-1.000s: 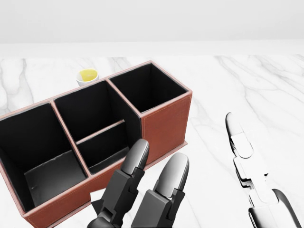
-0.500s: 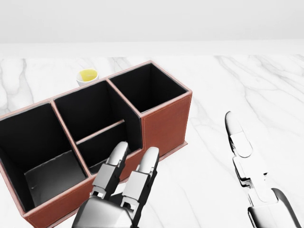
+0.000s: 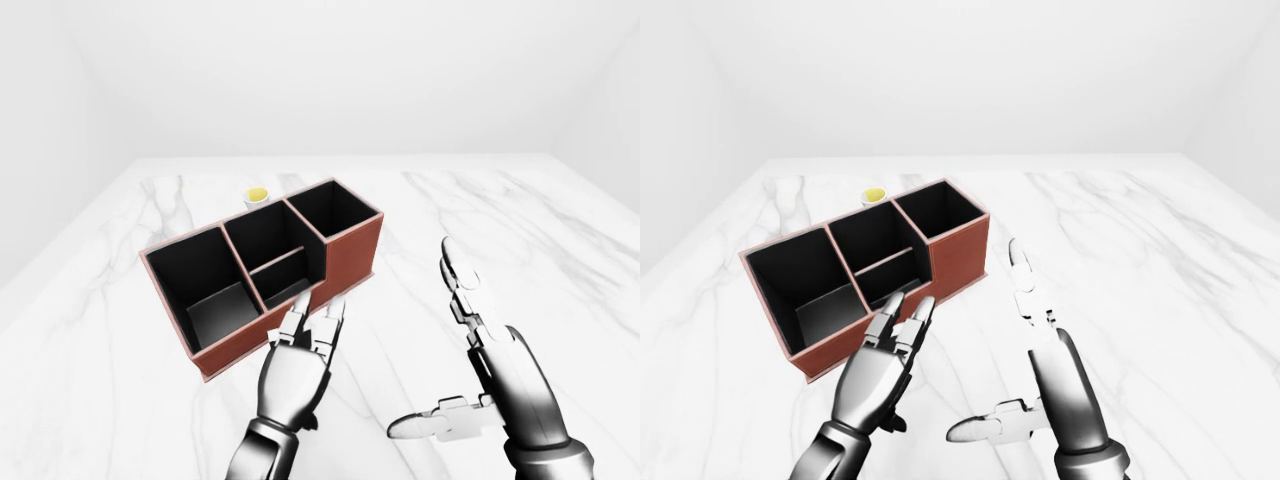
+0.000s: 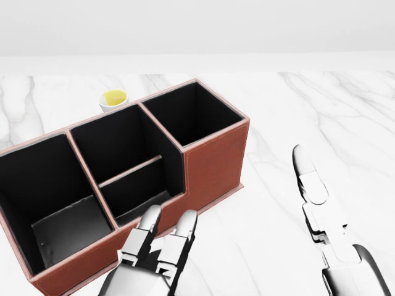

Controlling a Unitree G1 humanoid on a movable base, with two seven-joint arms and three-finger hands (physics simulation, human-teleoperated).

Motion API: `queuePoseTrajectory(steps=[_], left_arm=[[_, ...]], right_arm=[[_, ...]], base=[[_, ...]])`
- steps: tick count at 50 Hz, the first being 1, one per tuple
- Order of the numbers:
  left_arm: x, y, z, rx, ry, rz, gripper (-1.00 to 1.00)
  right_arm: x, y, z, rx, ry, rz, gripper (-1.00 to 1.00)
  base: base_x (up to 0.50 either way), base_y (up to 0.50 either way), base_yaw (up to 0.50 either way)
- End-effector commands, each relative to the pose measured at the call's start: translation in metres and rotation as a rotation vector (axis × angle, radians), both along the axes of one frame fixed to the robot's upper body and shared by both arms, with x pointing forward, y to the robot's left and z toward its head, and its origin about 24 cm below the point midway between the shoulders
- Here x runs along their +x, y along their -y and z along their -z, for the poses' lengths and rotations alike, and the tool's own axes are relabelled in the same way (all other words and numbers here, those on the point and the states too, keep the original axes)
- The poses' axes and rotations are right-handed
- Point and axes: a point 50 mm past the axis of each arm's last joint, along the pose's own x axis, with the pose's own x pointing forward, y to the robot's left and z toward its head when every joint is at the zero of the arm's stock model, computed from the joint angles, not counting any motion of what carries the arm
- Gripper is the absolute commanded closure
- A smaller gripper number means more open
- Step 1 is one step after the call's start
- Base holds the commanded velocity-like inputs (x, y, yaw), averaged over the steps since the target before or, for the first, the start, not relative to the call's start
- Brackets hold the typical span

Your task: Pick up the book and place it in the left compartment of the caddy.

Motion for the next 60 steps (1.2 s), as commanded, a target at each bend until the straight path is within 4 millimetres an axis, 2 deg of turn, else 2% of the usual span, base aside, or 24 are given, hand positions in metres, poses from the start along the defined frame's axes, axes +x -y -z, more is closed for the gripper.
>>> queuePoseTrajectory(steps=[1, 9, 28, 60], left_arm=[[0.007, -0.004, 0.018, 0.031, -0.054, -0.029, -1.0], [0.019, -0.004, 0.028, 0.038, -0.086, -0.053, -1.0], [0.025, -0.005, 0.049, 0.078, -0.151, -0.074, -1.0], [0.039, -0.014, 0.073, 0.123, -0.198, -0.136, -1.0]], right_arm=[[0.0, -0.001, 0.0, 0.005, -0.004, 0.002, -1.0], [-0.001, -0.001, 0.0, 0.0, -0.003, -0.005, -1.0], [-0.002, -0.002, 0.001, -0.014, -0.007, -0.015, -1.0], [-0.003, -0.004, 0.001, -0.025, -0.006, -0.026, -1.0]], base=[[0.0, 0.0, 0.0], [0.0, 0.0, 0.0], [0.0, 0.0, 0.0], [0.0, 0.0, 0.0]])
